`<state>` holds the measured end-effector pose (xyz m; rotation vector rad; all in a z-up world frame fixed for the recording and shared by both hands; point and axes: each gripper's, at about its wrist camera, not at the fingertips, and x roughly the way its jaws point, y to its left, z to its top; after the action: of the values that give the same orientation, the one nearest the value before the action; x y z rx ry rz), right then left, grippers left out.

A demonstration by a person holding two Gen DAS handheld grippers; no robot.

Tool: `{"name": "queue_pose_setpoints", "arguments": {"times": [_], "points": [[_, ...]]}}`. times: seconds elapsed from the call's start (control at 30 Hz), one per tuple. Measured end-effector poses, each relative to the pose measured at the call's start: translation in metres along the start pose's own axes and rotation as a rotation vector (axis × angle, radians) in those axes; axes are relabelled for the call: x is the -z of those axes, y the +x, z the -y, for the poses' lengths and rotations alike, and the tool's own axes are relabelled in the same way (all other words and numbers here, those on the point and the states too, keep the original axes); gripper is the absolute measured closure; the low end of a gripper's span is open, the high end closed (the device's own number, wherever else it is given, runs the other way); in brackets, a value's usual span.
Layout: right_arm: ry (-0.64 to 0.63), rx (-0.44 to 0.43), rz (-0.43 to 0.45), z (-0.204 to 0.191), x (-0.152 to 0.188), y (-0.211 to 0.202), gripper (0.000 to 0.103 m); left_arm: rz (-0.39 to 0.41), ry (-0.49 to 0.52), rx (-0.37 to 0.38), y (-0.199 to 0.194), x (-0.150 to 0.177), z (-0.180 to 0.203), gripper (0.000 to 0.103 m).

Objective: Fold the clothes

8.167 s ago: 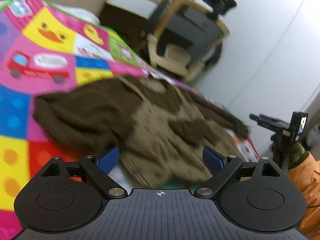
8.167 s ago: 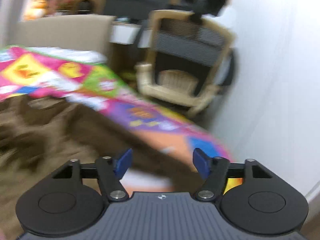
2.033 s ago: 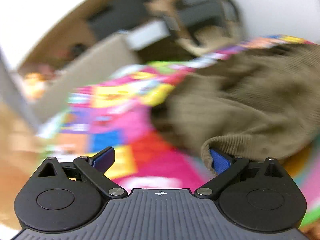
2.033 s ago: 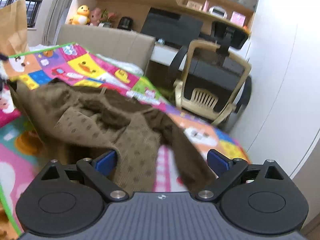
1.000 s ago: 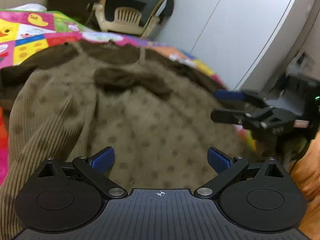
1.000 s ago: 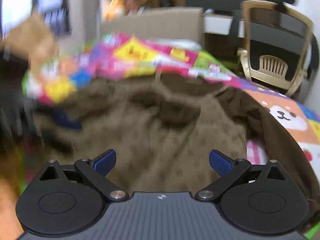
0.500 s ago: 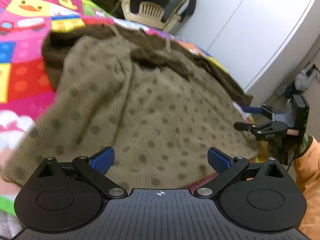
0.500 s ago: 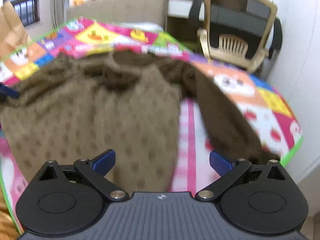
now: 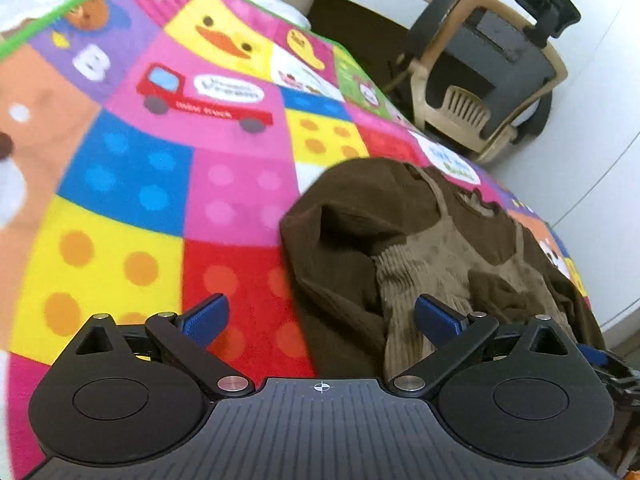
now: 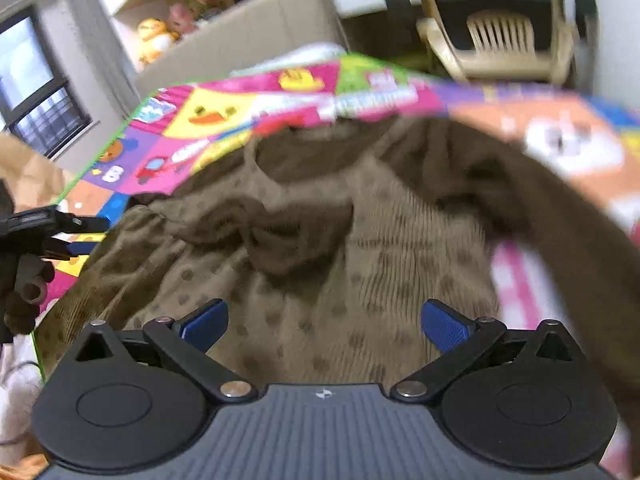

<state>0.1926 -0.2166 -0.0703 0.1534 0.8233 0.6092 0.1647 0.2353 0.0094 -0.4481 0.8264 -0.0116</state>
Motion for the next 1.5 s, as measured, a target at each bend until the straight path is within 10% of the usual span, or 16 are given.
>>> {"name": "queue_pose_setpoints", "arguments": {"times": [0.33, 0.47, 0.63, 0.7, 0.83, 1.1, 1.3, 1.5], "points": [[-0.043, 0.073, 0.026, -0.011, 0.01, -0.032, 0.006, 0.079, 0.167, 0.317, 0.002, 0.012, 0.085, 0.001], [-0.035, 0.338, 0.214, 0.009, 0.018, -0.11, 0.023, 0.003, 0.187, 0.369, 0.022, 0.035, 0.106, 0.001], [0.274, 0.515, 0.199, 0.067, 0.037, -0.138, 0.047, -0.078, 0.183, 0.408, 0.037, 0.065, 0.112, 0.001], [0.328, 0.49, 0.179, 0.082, 0.041, -0.124, 0.05, -0.079, 0.177, 0.405, 0.041, 0.067, 0.111, 0.001], [0.242, 0.476, 0.147, 0.09, 0.02, -0.091, 0.093, -0.092, 0.166, 0.402, 0.044, 0.066, 0.108, 0.0], [-0.097, 0.619, 0.487, 0.049, -0.115, -0.139, 0.093, -0.114, 0.288, 0.386, 0.042, 0.08, 0.114, 0.0], [0.076, 0.578, 0.362, 0.08, -0.131, -0.125, 0.093, -0.11, 0.319, 0.396, 0.041, 0.084, 0.113, 0.0], [-0.065, 0.392, 0.338, 0.007, -0.159, -0.086, 0.093, -0.095, 0.333, 0.396, 0.041, 0.085, 0.114, 0.0]]}}
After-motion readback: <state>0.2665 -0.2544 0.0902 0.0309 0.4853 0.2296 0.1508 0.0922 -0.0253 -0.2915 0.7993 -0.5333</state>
